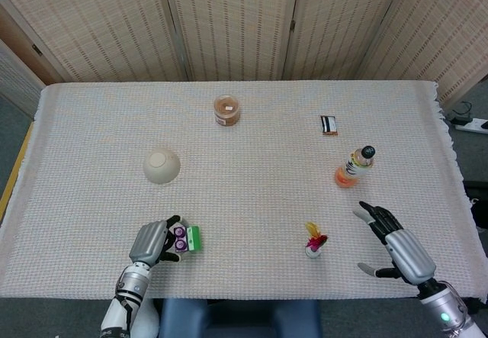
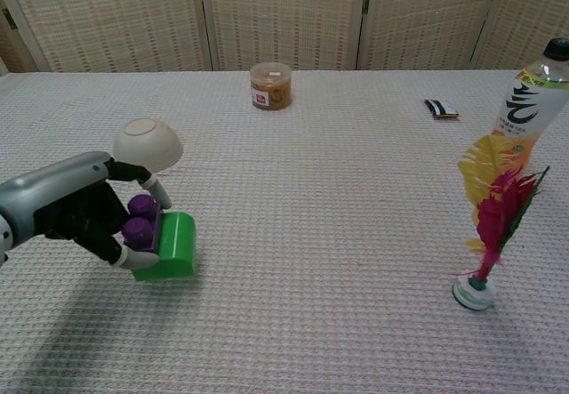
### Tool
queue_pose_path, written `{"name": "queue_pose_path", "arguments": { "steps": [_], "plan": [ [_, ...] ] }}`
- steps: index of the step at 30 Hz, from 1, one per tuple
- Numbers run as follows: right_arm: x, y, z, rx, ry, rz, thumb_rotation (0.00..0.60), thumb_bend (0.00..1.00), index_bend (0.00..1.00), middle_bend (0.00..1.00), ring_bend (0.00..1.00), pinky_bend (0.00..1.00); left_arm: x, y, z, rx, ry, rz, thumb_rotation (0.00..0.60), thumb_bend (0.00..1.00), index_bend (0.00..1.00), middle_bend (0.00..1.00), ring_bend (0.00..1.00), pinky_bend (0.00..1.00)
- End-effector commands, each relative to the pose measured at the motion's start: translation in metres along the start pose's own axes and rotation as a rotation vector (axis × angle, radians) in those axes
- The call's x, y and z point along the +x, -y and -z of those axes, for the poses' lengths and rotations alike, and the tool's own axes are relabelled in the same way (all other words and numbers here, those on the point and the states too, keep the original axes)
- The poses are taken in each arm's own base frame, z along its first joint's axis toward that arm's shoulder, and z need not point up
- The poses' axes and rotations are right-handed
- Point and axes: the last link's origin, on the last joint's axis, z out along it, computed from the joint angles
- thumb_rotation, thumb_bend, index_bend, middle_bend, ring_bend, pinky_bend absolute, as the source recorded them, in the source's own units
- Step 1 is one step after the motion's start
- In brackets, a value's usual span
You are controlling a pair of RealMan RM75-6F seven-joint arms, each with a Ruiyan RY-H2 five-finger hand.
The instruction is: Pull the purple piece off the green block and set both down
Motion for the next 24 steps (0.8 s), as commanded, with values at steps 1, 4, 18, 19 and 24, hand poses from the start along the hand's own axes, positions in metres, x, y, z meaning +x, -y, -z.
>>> {"name": "queue_pose_path", "arguments": {
  "steps": [1, 4, 18, 19, 24],
  "plan": [
    [-0.004, 0.026, -0.025, 0.170, 0.131, -0.189, 0.600, 0.24, 0.00, 0.00, 0.00, 0.00, 0.012, -0.003, -0.001, -0.003, -0.033, -0.005, 0.600, 0.24, 0.68, 1.00, 1.00, 1.00],
    [0.004, 0.042, -0.035, 0.211, 0.152, -0.259, 0.600, 0.24, 0.00, 0.00, 0.00, 0.00, 0.024, -0.006, -0.004, -0.006, -0.064, -0.010, 0.600, 0.24, 0.68, 1.00, 1.00, 1.00],
    [0.005, 0.101, -0.108, 0.289, 0.210, -0.497, 0.600, 0.24, 0.00, 0.00, 0.00, 0.00, 0.065, -0.040, -0.003, -0.028, -0.038, 0.083, 0.600, 0.25, 0.68, 1.00, 1.00, 1.00],
    [0.003, 0.105, -0.115, 0.289, 0.218, -0.510, 0.600, 0.24, 0.00, 0.00, 0.00, 0.00, 0.070, -0.044, -0.003, -0.032, -0.038, 0.095, 0.600, 0.25, 0.68, 1.00, 1.00, 1.00],
    [-0.006, 0.112, -0.139, 0.244, 0.204, -0.562, 0.600, 0.24, 0.00, 0.00, 0.00, 0.00, 0.087, -0.058, -0.002, -0.043, -0.041, 0.133, 0.600, 0.25, 0.68, 1.00, 1.00, 1.00]
  ]
}}
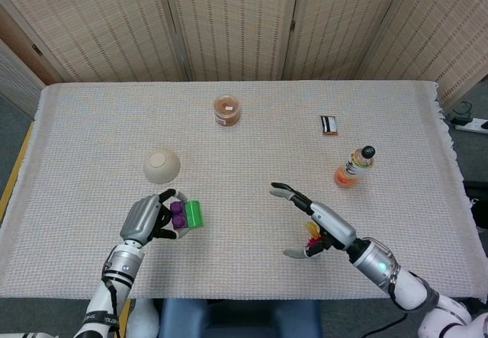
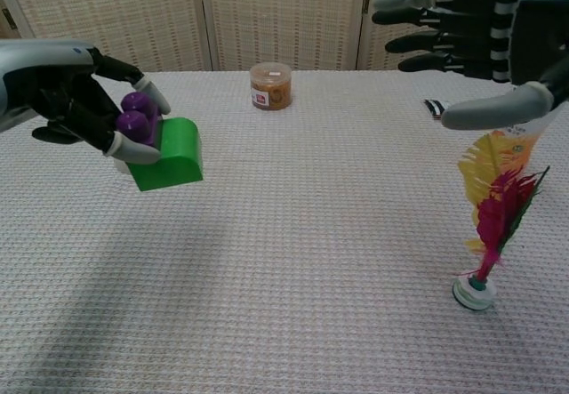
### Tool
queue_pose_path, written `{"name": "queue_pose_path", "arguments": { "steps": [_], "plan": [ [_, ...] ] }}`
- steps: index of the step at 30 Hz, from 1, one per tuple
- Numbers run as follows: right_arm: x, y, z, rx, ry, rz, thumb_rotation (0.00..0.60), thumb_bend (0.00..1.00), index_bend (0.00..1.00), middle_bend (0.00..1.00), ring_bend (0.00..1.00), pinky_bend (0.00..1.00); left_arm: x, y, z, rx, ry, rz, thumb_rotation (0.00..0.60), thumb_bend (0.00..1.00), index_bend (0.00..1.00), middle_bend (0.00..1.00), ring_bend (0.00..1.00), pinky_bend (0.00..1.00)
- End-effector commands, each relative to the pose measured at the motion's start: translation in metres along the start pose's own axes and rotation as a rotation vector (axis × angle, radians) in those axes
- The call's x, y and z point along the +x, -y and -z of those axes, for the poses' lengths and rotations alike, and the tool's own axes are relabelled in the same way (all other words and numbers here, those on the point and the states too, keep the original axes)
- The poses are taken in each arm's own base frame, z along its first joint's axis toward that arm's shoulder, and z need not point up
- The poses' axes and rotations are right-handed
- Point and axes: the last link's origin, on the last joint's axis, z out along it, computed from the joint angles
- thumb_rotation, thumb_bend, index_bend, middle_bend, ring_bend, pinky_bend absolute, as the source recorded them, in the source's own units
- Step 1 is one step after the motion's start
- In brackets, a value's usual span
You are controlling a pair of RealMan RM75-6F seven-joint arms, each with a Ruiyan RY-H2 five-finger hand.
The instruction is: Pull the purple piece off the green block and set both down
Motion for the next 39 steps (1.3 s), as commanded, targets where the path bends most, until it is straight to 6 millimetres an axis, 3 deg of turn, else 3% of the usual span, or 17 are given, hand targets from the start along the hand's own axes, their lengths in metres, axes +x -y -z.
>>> {"name": "queue_pose_path", "arguments": {
  "steps": [1, 17, 24, 28, 39],
  "plan": [
    [-0.008, -0.001, -0.024, -0.024, -0.022, -0.071, 0.600, 0.24, 0.00, 0.00, 0.00, 0.00, 0.012, -0.011, -0.001, -0.009, -0.004, 0.022, 0.600, 0.25, 0.68, 1.00, 1.00, 1.00],
    [-0.029, -0.026, -0.081, -0.088, -0.014, -0.258, 0.600, 0.24, 0.00, 0.00, 0.00, 0.00, 0.044, -0.029, -0.001, 0.004, 0.010, 0.106, 0.600, 0.25, 0.68, 1.00, 1.00, 1.00],
    [-0.039, -0.033, -0.100, -0.113, -0.028, -0.313, 0.600, 0.24, 0.00, 0.00, 0.00, 0.00, 0.041, -0.028, -0.001, 0.008, 0.050, 0.137, 0.600, 0.25, 0.68, 1.00, 1.00, 1.00],
    [-0.038, -0.027, -0.114, -0.113, -0.024, -0.356, 0.600, 0.24, 0.00, 0.00, 0.00, 0.00, 0.039, -0.030, -0.003, 0.004, 0.065, 0.137, 0.600, 0.25, 0.68, 1.00, 1.00, 1.00],
    [-0.055, -0.025, -0.127, -0.123, 0.023, -0.385, 0.600, 0.24, 0.01, 0.00, 0.00, 0.00, 0.038, -0.037, -0.013, -0.005, 0.062, 0.137, 0.600, 0.25, 0.68, 1.00, 1.00, 1.00]
  ]
}}
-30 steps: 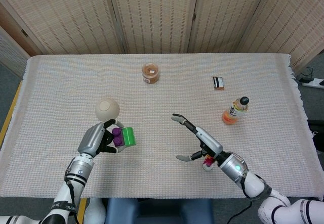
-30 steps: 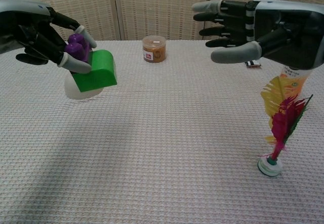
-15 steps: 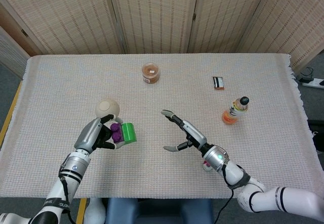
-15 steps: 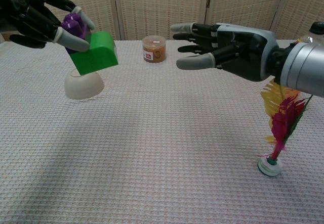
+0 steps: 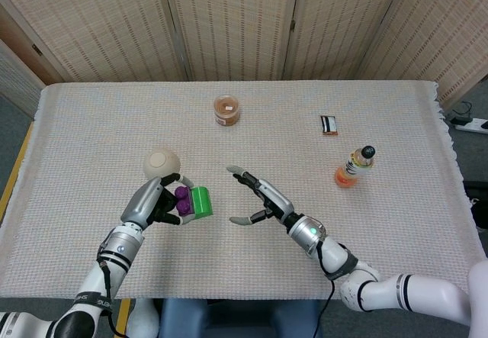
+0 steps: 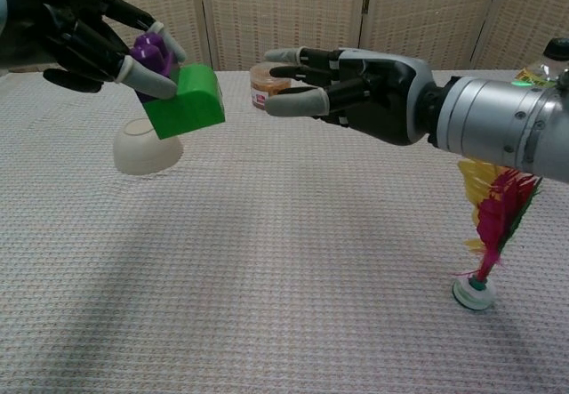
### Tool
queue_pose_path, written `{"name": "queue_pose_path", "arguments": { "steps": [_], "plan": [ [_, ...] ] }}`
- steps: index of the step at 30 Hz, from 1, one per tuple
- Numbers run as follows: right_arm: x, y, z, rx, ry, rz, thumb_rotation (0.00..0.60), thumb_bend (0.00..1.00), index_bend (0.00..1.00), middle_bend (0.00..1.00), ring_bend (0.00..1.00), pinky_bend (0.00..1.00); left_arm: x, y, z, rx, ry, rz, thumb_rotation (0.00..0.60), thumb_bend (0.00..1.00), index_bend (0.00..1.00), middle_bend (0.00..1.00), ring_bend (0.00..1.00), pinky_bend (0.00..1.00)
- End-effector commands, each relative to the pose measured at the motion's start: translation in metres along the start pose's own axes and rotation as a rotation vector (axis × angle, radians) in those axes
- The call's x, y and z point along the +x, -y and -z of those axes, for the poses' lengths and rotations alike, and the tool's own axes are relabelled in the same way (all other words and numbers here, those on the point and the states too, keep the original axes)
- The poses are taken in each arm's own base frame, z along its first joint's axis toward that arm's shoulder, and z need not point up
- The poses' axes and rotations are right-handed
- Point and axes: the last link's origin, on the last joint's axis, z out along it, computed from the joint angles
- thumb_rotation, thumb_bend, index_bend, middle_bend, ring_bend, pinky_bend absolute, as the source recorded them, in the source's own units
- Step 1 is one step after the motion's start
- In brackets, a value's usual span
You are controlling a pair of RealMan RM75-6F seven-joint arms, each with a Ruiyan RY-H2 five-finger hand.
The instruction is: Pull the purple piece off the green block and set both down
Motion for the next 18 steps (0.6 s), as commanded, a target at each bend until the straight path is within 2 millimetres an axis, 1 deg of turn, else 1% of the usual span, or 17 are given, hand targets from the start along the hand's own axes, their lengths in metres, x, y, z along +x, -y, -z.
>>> {"name": "queue_pose_path", "arguments": {
  "steps": [1, 7, 12, 16, 18],
  "plan": [
    [-0.004, -0.001, -0.005, -0.005, 0.009, 0.002, 0.600, 0.24, 0.01, 0.00, 0.00, 0.00, 0.003, -0.002, -0.003, -0.001, -0.011, 0.010, 0.600, 0.25, 0.68, 1.00, 1.00, 1.00],
    [-0.010, 0.000, -0.016, -0.004, 0.020, 0.006, 0.600, 0.24, 0.01, 0.00, 0.00, 0.00, 0.008, -0.005, -0.006, 0.003, -0.014, 0.032, 0.600, 0.25, 0.68, 1.00, 1.00, 1.00],
    [-0.014, 0.003, -0.024, 0.010, 0.018, -0.009, 0.600, 0.24, 0.02, 0.00, 0.01, 0.00, 0.007, -0.006, -0.007, 0.004, -0.004, 0.036, 0.600, 0.25, 0.68, 1.00, 1.00, 1.00],
    [-0.017, 0.003, -0.029, 0.018, 0.013, -0.023, 0.600, 0.24, 0.05, 0.00, 0.02, 0.00, 0.001, -0.007, -0.008, 0.001, 0.016, 0.041, 0.600, 0.25, 0.68, 1.00, 1.00, 1.00],
    [-0.020, 0.002, -0.031, 0.017, 0.015, -0.032, 0.600, 0.24, 0.08, 0.00, 0.03, 0.00, -0.001, -0.007, -0.008, -0.001, 0.023, 0.042, 0.600, 0.25, 0.68, 1.00, 1.00, 1.00]
  ]
}}
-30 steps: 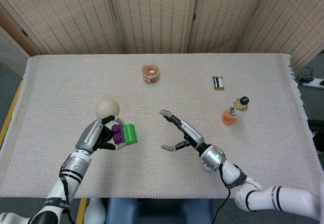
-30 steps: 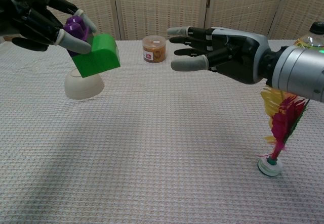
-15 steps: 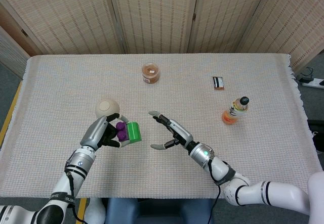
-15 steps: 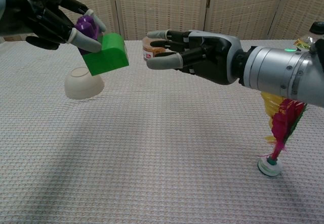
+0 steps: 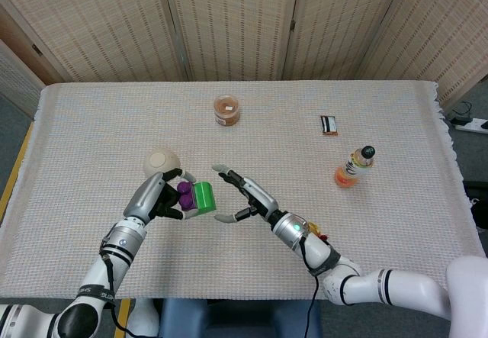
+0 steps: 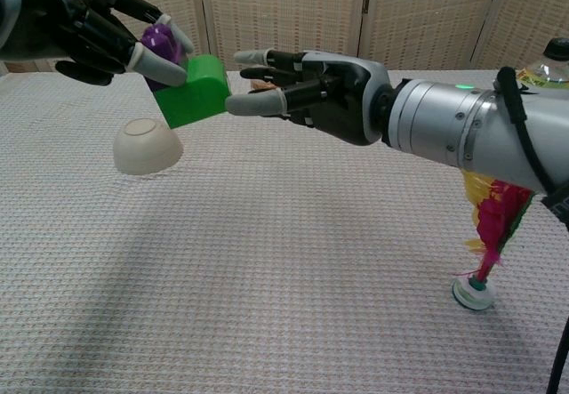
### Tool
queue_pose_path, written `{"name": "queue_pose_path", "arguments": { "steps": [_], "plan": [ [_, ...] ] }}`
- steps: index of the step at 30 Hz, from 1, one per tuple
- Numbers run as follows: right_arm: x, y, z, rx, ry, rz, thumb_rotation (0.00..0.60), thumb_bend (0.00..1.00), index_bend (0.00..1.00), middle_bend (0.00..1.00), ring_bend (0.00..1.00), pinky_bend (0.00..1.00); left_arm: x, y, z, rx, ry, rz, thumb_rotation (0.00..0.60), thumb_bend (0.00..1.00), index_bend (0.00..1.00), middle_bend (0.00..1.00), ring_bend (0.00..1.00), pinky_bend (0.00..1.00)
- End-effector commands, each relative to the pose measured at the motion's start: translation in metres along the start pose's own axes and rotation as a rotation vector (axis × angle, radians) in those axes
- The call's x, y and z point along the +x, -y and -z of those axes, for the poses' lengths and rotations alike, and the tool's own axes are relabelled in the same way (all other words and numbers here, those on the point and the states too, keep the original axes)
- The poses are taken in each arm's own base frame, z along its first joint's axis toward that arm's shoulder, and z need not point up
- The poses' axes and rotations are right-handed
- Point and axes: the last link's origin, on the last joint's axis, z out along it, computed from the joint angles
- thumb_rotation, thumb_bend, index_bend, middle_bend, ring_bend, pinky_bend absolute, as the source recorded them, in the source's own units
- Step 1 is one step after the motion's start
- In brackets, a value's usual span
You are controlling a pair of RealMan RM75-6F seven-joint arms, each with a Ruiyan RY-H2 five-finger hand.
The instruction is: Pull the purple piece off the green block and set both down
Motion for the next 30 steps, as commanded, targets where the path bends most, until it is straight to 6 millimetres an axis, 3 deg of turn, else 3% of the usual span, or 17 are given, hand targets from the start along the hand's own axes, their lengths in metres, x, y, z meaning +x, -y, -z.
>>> {"name": "queue_pose_path", "arguments": {
  "steps": [1, 6, 14, 18, 30],
  "plan": [
    [-0.004, -0.001, -0.003, 0.000, 0.002, -0.010, 0.600, 0.24, 0.09, 0.00, 0.03, 0.00, -0.003, 0.000, -0.001, -0.002, 0.009, -0.001, 0.600, 0.25, 0.68, 1.00, 1.00, 1.00],
    [-0.010, -0.003, -0.007, 0.003, 0.004, -0.025, 0.600, 0.24, 0.15, 0.02, 0.05, 0.00, -0.007, -0.002, -0.002, -0.009, 0.012, -0.002, 0.600, 0.25, 0.68, 1.00, 1.00, 1.00],
    [-0.015, -0.006, -0.010, 0.022, -0.043, -0.046, 0.600, 0.24, 0.42, 0.18, 0.17, 0.00, -0.010, -0.004, -0.003, -0.014, 0.015, 0.003, 0.600, 0.25, 0.68, 1.00, 1.00, 1.00],
    [-0.016, -0.006, -0.013, 0.037, -0.087, -0.054, 0.600, 0.24, 0.54, 0.27, 0.25, 0.05, -0.011, -0.004, -0.002, -0.014, 0.020, 0.007, 0.600, 0.25, 0.68, 1.00, 1.00, 1.00],
    [-0.017, -0.010, -0.013, 0.028, -0.139, -0.046, 0.600, 0.24, 0.71, 0.40, 0.37, 0.14, -0.013, -0.006, 0.000, -0.041, 0.019, -0.002, 0.600, 0.25, 0.68, 1.00, 1.00, 1.00]
  ]
}}
